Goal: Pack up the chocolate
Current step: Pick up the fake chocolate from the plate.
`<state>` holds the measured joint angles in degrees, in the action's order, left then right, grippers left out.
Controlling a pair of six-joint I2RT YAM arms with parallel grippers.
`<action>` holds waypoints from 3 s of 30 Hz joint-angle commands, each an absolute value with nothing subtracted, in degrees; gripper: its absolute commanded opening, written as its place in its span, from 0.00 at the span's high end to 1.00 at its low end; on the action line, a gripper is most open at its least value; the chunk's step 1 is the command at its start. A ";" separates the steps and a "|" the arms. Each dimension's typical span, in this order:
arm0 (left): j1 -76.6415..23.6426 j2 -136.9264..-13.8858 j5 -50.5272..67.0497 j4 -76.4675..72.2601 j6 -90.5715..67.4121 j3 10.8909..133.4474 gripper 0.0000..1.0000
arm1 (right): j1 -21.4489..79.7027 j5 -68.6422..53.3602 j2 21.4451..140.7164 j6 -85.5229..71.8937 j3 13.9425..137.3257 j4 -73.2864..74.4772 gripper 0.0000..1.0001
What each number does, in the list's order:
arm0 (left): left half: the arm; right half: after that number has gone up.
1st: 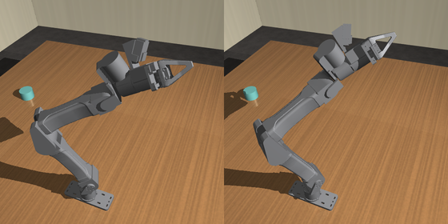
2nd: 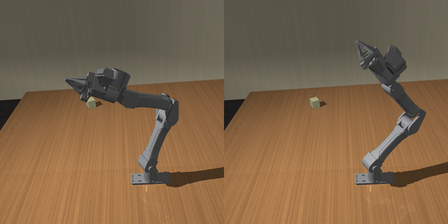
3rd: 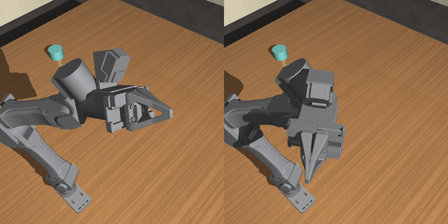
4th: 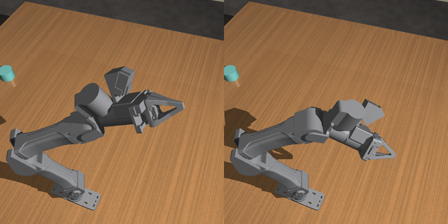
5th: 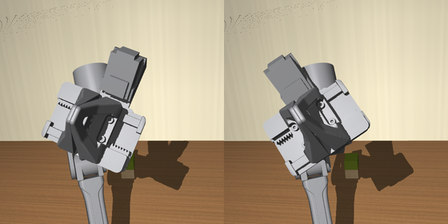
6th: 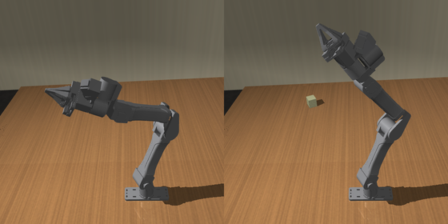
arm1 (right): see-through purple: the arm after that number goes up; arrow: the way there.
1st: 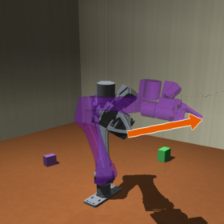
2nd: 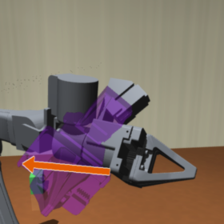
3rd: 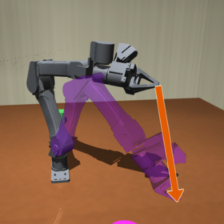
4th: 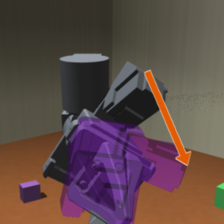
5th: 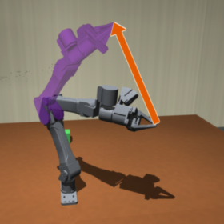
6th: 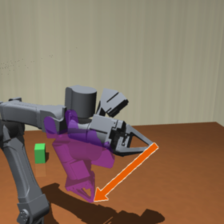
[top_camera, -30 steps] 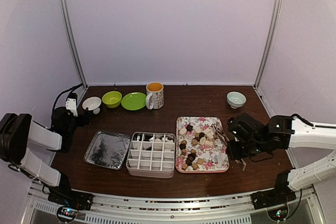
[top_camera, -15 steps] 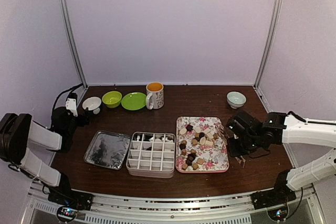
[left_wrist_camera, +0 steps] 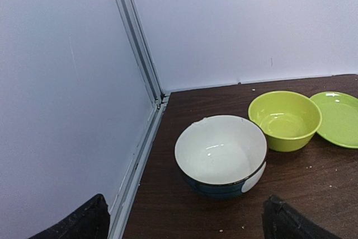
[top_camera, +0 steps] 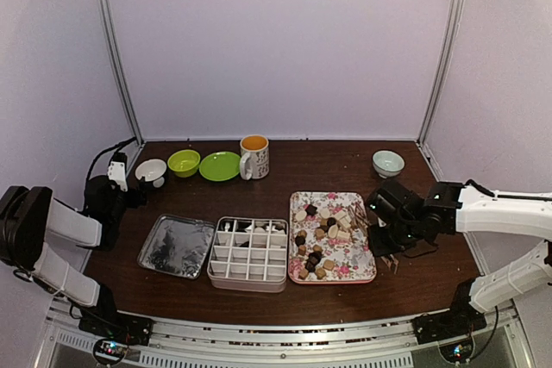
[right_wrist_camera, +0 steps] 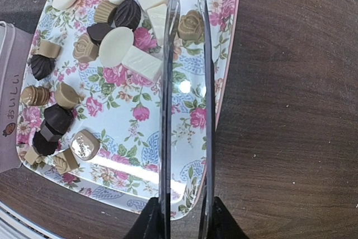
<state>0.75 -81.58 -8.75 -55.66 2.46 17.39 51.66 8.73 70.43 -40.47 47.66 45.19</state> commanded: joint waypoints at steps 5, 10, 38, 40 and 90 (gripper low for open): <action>1.13 -81.63 -8.88 -58.66 2.07 18.63 0.02 | 51.33 7.63 71.54 -40.99 47.50 43.67 0.72; 1.14 -81.65 -8.83 -58.66 2.11 18.63 0.02 | 51.42 6.56 72.02 -41.64 47.00 44.02 0.72; 1.12 -81.65 -8.83 -58.70 2.10 18.63 0.02 | 51.46 7.42 71.04 -43.57 46.91 47.93 0.68; 1.11 -81.65 -8.85 -58.64 2.11 18.63 0.02 | 51.42 7.10 71.10 -43.64 46.89 47.63 0.67; 1.14 -81.65 -8.88 -58.69 2.11 18.63 0.02 | 52.04 6.75 73.54 -40.07 49.36 46.95 0.65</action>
<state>0.75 -81.58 -8.75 -55.66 2.46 17.39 52.05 7.27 75.00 -39.22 51.31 48.14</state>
